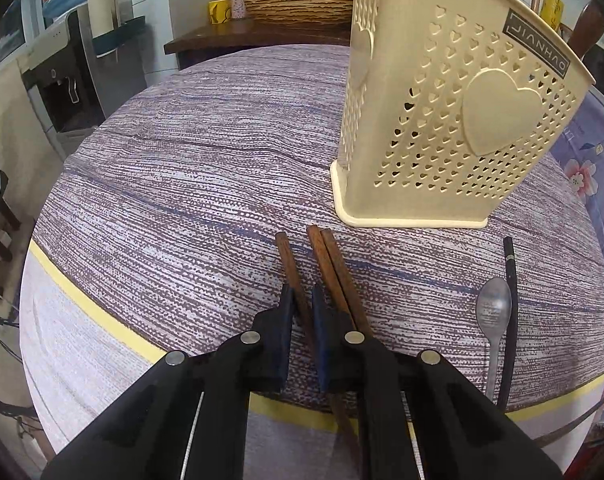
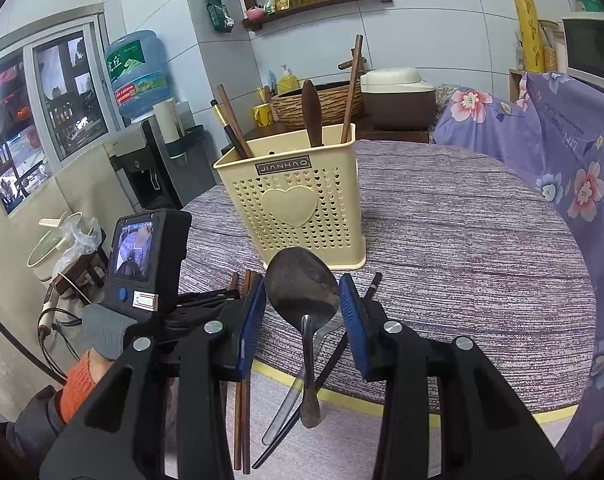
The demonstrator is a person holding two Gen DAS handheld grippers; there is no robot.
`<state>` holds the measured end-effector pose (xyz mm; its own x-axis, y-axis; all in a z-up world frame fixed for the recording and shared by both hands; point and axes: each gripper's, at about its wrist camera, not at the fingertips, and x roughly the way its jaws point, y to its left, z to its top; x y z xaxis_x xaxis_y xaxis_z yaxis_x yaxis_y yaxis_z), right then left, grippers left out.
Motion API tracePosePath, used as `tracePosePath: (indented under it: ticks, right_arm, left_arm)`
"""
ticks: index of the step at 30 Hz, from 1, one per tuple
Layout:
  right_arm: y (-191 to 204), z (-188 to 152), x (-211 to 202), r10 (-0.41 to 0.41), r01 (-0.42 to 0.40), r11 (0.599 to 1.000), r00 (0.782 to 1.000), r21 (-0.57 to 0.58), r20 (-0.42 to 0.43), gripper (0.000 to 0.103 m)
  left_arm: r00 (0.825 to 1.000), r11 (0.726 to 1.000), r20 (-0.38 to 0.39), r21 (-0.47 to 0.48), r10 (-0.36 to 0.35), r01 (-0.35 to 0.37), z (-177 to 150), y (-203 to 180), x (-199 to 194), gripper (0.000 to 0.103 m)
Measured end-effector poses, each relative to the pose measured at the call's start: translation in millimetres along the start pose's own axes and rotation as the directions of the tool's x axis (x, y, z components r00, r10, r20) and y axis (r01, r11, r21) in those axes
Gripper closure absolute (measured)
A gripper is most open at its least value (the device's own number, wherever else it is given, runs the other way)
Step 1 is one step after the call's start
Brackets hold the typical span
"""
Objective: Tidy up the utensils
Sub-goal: 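Grasp a brown chopstick with the left gripper while the right holds the metal spoon, then carry the spoon and chopstick to the cream holder and lower them in with both grippers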
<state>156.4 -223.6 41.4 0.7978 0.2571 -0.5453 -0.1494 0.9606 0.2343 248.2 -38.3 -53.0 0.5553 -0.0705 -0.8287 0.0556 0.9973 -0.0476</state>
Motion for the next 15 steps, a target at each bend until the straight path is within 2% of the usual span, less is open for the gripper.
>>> tracePosePath:
  ticks: [4,9,15]
  right_arm:
    - [-2,-1,-1,-0.003,0.003,1.0,1.0,0.008,0.004,0.065]
    - [-7,0,-1,-0.003,0.003,1.0,1.0,0.016,0.013,0.065]
    - [-10,3,-4,0.005,-0.005,1.0,1.0,0.016,0.03,0.065]
  left_arm:
    - [1.0,1.0,0.015,-0.019,-0.019,0.019,1,4,-1,0.095]
    - [0.996,0.999,0.088,-0.015,-0.029,0.031,6,10,-23,0.095]
    - [0.978,0.994,0.184,-0.028,-0.103,0.11,13,25,-67,0.095]
